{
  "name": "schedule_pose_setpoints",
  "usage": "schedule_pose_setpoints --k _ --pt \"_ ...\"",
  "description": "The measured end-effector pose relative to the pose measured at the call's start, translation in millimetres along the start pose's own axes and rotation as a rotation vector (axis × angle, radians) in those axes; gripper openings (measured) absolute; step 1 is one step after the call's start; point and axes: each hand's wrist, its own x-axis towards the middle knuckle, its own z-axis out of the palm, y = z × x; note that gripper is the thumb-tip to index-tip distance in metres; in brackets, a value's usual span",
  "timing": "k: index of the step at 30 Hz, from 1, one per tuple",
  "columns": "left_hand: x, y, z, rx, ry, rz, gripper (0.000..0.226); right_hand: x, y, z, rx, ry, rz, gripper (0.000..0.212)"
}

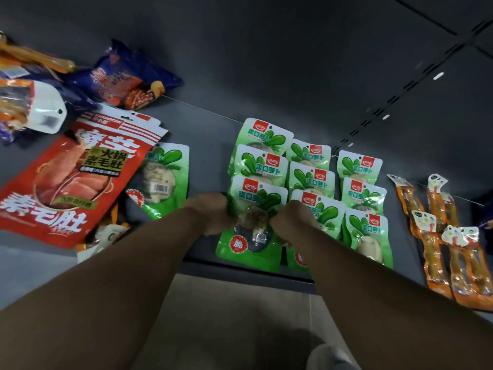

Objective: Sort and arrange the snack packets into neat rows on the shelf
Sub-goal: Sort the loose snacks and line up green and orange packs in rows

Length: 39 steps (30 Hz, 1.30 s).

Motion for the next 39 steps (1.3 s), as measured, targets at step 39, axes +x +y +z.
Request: schedule_pose_setpoints --k 39 --pt "-46.8 -102.5 -36.2 -0.636 0.716 -0.49 0.042 -63.9 -138.5 63.0 0.707 -0.115 -0.084 0.013"
